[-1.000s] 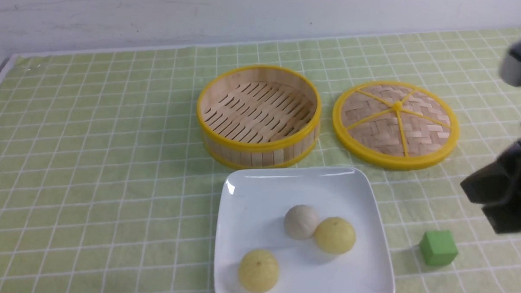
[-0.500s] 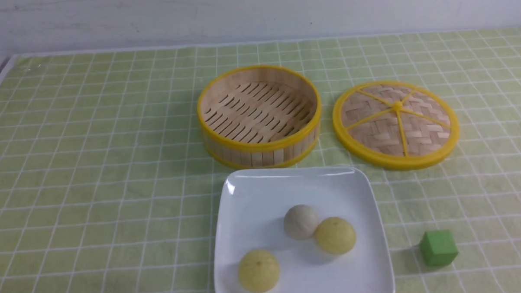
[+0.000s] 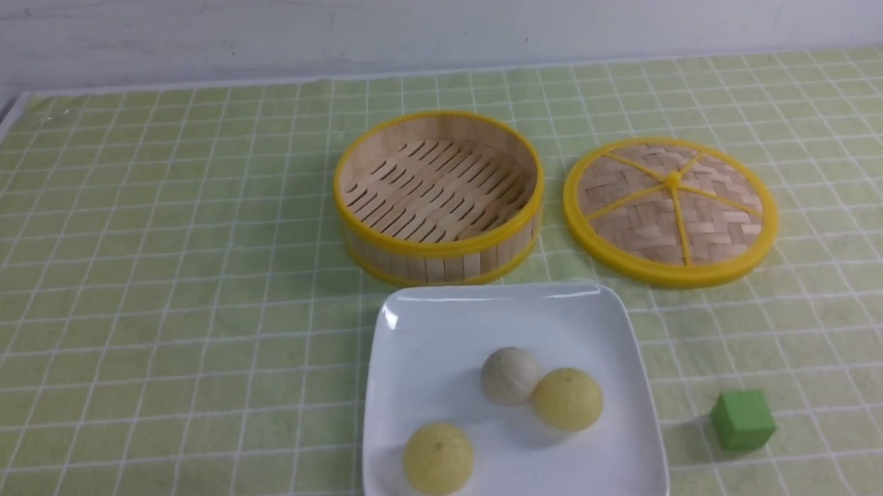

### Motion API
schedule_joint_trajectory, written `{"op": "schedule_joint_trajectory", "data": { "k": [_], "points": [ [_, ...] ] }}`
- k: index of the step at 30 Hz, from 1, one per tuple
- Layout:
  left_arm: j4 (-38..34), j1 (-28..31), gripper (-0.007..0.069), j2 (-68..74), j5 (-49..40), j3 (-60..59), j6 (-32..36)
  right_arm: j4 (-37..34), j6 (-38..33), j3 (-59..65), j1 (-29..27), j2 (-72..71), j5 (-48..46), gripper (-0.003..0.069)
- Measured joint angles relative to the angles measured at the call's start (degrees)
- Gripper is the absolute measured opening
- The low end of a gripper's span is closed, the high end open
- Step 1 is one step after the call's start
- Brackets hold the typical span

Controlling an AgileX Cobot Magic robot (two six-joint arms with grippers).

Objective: Put the steamed buns into the plate on the green tablecloth.

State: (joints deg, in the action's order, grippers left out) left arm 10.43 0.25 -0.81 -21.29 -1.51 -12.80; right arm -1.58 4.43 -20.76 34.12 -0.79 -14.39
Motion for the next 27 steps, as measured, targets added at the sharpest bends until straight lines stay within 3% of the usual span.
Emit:
{"op": "schedule_joint_trajectory", "data": {
  "k": [12,15,21,27],
  "points": [
    [0.4,0.0,0.024,0.0,0.0,0.0,0.0,-0.4,0.0,7.4,-0.8,0.0,-0.1,0.0009],
    [0.4,0.0,0.024,0.0,0.0,0.0,0.0,-0.4,0.0,11.9,-5.4,0.0,-0.1,0.0011],
    [0.5,0.0,0.024,0.0,0.0,0.0,0.0,0.2,2.4,20.9,-21.5,0.0,-0.9,0.0017],
    [0.5,0.0,0.024,0.0,0.0,0.0,0.0,1.6,3.1,22.2,-29.8,0.0,-4.8,0.002]
  ]
}}
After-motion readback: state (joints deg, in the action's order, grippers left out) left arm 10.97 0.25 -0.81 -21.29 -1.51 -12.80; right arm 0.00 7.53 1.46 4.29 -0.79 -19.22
